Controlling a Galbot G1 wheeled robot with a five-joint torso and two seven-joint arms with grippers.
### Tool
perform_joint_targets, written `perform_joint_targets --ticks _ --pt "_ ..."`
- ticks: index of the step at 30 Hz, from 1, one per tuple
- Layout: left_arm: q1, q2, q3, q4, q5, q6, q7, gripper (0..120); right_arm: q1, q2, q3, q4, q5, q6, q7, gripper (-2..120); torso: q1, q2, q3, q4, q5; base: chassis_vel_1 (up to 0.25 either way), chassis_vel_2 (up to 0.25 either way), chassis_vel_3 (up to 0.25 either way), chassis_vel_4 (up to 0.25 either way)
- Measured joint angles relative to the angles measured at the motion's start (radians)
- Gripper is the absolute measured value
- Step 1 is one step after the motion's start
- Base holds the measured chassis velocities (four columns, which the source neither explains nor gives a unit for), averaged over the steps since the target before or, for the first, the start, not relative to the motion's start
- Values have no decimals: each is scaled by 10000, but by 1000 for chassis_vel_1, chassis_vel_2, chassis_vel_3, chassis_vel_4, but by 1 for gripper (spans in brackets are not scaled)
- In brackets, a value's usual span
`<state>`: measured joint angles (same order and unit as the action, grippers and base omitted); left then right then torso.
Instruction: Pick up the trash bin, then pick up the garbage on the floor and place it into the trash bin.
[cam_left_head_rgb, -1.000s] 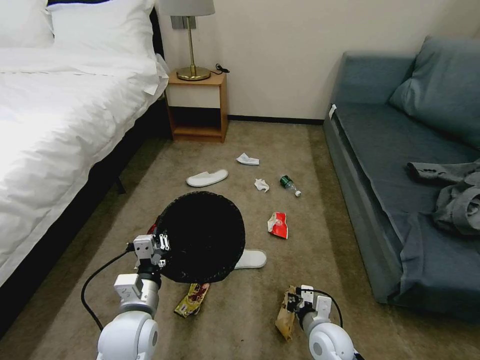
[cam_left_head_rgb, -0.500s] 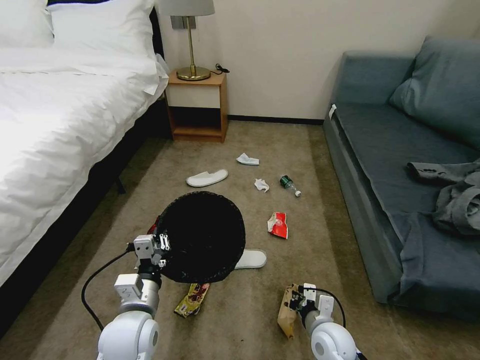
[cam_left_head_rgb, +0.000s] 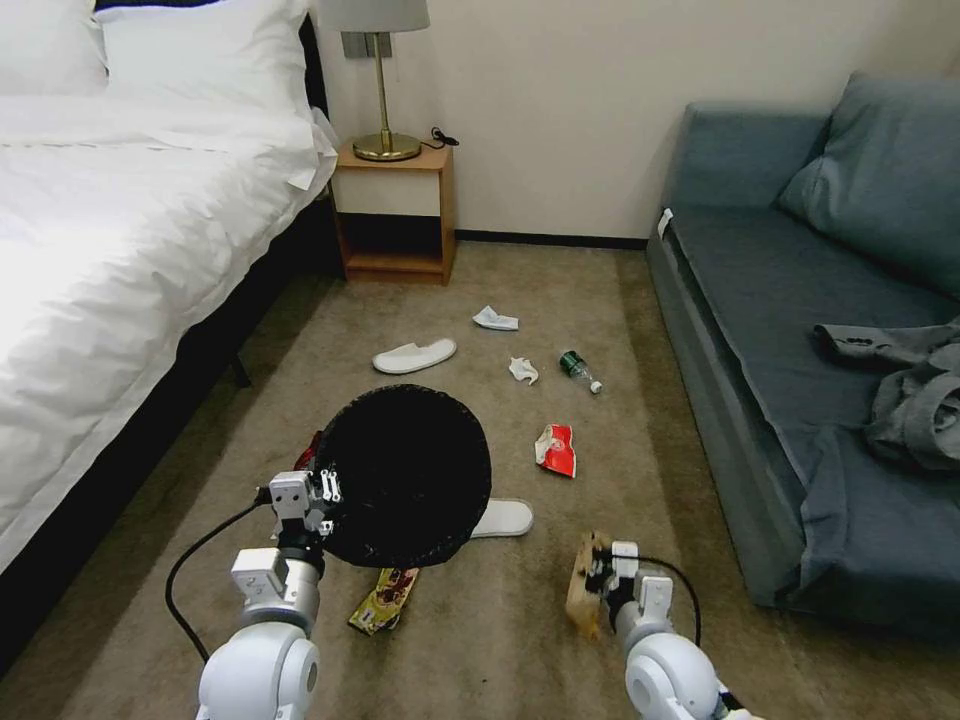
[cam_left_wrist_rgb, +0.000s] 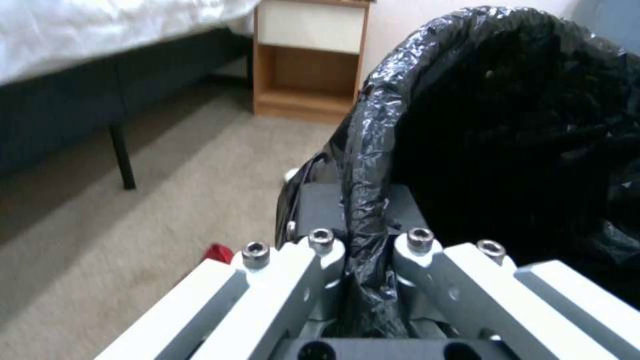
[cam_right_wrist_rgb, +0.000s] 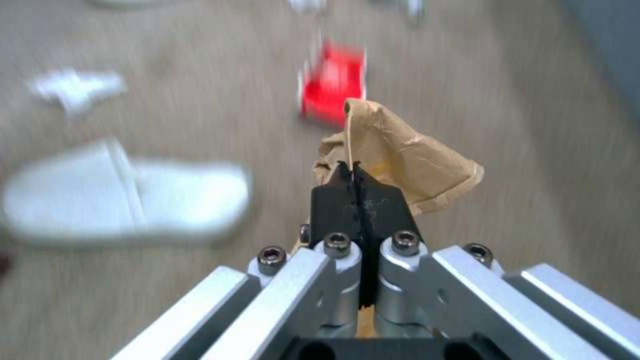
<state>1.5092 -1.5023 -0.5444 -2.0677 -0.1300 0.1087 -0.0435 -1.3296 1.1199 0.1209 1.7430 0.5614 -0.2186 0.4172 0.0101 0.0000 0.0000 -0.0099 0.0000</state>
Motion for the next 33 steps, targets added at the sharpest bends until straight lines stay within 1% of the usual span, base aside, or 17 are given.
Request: perform_joint_targets --ticks 1,3,8,9,10,11,14,16,18,20,21,22,24,26,30,32,33 --pt "0 0 0 0 0 0 0 3 0 0 0 0 0 0 0 0 0 0 0 0 0 0 0 0 0" --pt "-4 20 120 120 -196 173 -90 3 59 -153 135 376 -701 330 -226 0 0 0 0 0 1 0 0 0 0" --pt "2 86 223 243 -324 485 -214 3 72 -291 282 731 -1361 575 -481 0 0 0 0 0 -2 0 0 0 0" --pt "3 157 284 371 -429 706 -377 3 52 -329 477 1028 -1954 728 -751 0 0 0 0 -1 -1 0 0 0 0" --pt "3 157 284 371 -429 706 -377 3 52 -329 477 1028 -1954 728 -751 0 0 0 0 -1 -1 0 0 0 0" --pt "-11 210 320 513 -451 831 -423 3 41 -206 690 1272 -2350 809 -941 0 0 0 0 0 -1 0 0 0 0" --pt "-44 246 357 625 -486 946 -426 3 41 -97 866 1519 -2508 835 -1013 0 0 0 0 0 0 0 0 0 0" --pt "-115 313 456 722 -810 1324 -564 3 23 -200 1091 2088 -2628 841 -1038 0 0 0 0 1 1 0 0 0 0" --pt "-128 330 486 738 -910 1399 -573 3 13 -232 1120 2171 -2672 846 -1052 0 0 0 0 1 0 0 0 0 0" --pt "-198 512 812 806 -1844 2111 -589 3 -72 -460 1288 2973 -3023 962 -1220 0 0 0 0 0 1 0 0 0 0" --pt "-198 512 812 806 -1844 2111 -589 3 -72 -460 1288 2973 -3023 962 -1220 0 0 0 0 0 1 0 0 0 0" --pt "-275 623 992 925 -2196 2374 -597 3 -112 -575 1298 3318 -3225 1050 -1316 0 0 0 0 -1 0 0 0 0 0" --pt "-310 661 1057 972 -2304 2441 -607 3 -129 -623 1298 3446 -3312 1089 -1357 0 -1 0 0 0 0 0 0 0 0" --pt "-464 788 1290 1099 -2720 2725 -669 3 -219 -807 1262 3876 -3681 1217 -1533 0 0 0 0 0 0 0 0 0 0" --pt "-588 855 1472 1107 -3215 3094 -784 3 -316 -956 1148 4281 -3828 1266 -1642 0 0 0 0 0 0 0 0 0 0" --pt "-729 927 1694 1090 -3789 3472 -817 3 -424 -1166 851 4631 -3733 1313 -1795 0 0 0 0 -1 -1 0 0 0 0" --pt "-729 927 1694 1090 -3789 3472 -817 3 -424 -1166 851 4631 -3733 1313 -1795 0 0 0 0 -1 -1 0 0 0 0"
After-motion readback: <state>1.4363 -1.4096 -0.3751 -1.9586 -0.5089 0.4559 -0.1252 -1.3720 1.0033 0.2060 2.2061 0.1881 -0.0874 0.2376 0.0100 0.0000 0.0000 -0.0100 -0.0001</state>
